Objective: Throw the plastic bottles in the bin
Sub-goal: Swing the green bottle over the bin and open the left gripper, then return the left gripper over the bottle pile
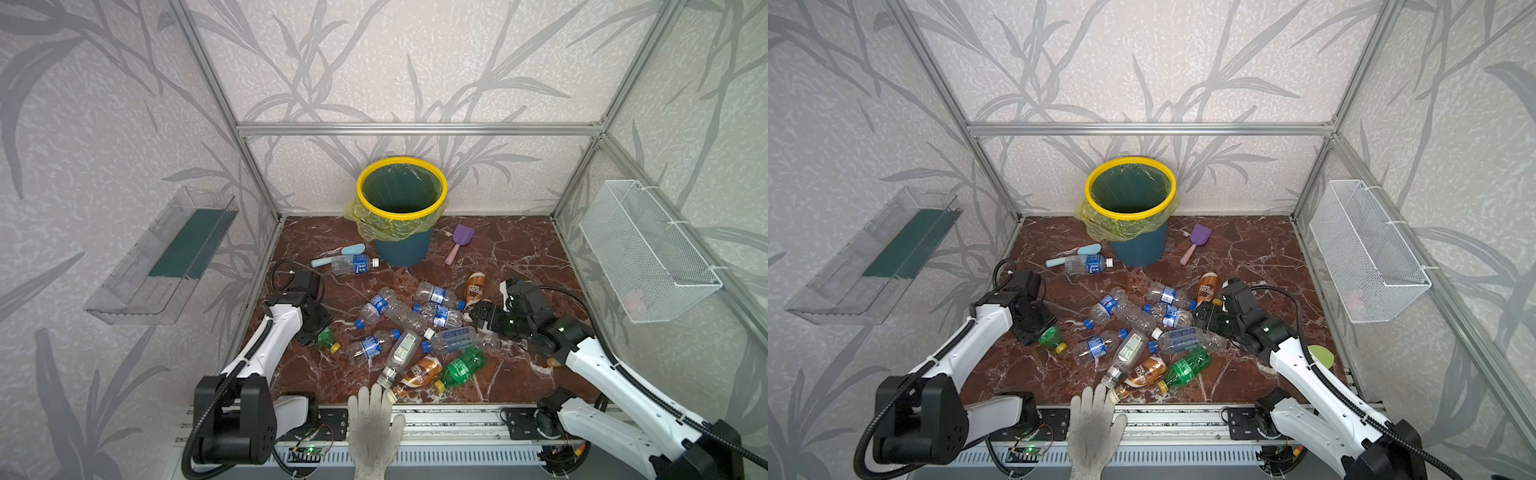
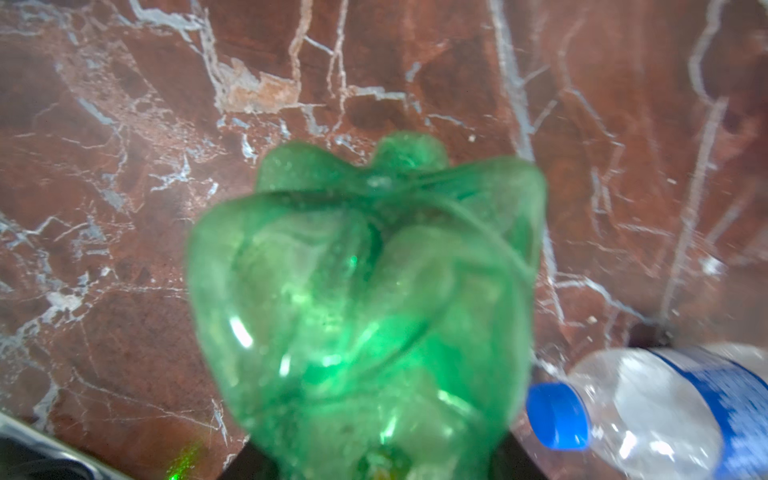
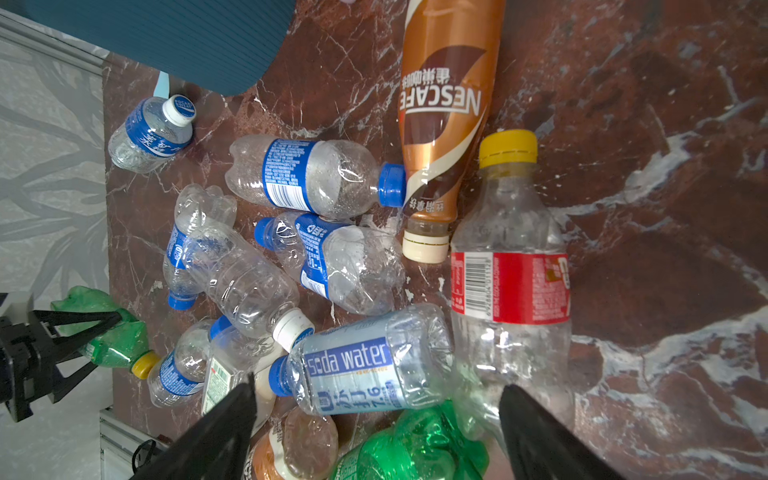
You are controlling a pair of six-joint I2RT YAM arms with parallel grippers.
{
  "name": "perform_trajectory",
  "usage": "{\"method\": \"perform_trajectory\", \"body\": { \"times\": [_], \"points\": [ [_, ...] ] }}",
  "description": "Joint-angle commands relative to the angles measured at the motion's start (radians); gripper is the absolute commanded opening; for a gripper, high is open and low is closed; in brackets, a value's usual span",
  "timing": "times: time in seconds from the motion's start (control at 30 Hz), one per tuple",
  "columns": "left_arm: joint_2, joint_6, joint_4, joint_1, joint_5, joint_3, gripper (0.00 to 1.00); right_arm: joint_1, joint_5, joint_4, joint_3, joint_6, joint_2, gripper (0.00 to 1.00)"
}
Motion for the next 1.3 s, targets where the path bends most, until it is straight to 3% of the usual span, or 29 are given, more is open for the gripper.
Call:
{"method": "perform_trajectory", "body": {
  "times": [0.0,0.17,0.23,0.33,0.4,0.5,0.6,0.7,0.73,0.77,0.83,0.9,1.03,1.27],
  "points": [
    [-0.091,0.094,0.017,0.003,0.089,-0.013,0.52,0.003,0.004,-0.033,-0.011,0.012,-0.017,0.92],
    [-0.262,0.137,0.172,-0.008,0.28,0.011,0.52,0.004,0.006,-0.054,0.007,0.009,-0.025,0.92],
    [-0.288,0.119,0.238,-0.026,0.299,0.065,0.52,0.002,0.018,-0.072,0.019,0.007,-0.037,0.92],
    [-0.214,0.109,0.326,-0.077,0.284,0.26,0.51,0.003,0.035,-0.103,0.038,-0.003,-0.059,0.92],
    [-0.071,0.128,0.35,-0.133,0.278,0.506,0.52,0.003,0.048,-0.123,0.051,-0.012,-0.068,0.92],
    [0.237,0.182,0.294,-0.236,0.217,1.027,0.57,0.004,0.067,-0.148,0.064,-0.016,-0.088,0.92],
    [0.63,0.137,0.117,-0.231,0.192,1.619,0.74,0.002,0.08,-0.163,0.061,-0.003,-0.121,0.91],
    [1.045,-0.04,-0.083,-0.171,0.318,2.328,0.83,0.002,0.092,-0.184,0.056,0.014,-0.165,0.92],
    [1.04,-0.089,-0.04,-0.149,0.393,2.322,0.98,0.002,0.099,-0.195,0.056,0.015,-0.177,0.92],
    [0.988,-0.069,-0.048,-0.148,0.399,2.227,0.99,0.002,0.109,-0.204,0.054,0.016,-0.188,0.92],
    [0.869,0.056,-0.079,-0.169,0.327,2.093,0.99,0.0,0.12,-0.213,0.049,0.013,-0.2,0.93],
    [0.713,0.103,-0.01,-0.174,0.308,1.869,0.99,-0.002,0.12,-0.214,0.047,0.007,-0.194,0.93],
    [0.385,0.15,0.165,-0.174,0.221,1.383,0.99,-0.001,0.109,-0.199,0.046,-0.008,-0.155,0.93],
    [-0.014,0.168,0.218,-0.173,0.171,0.799,0.99,-0.003,0.092,-0.158,0.024,-0.004,-0.129,0.93]
  ]
}}
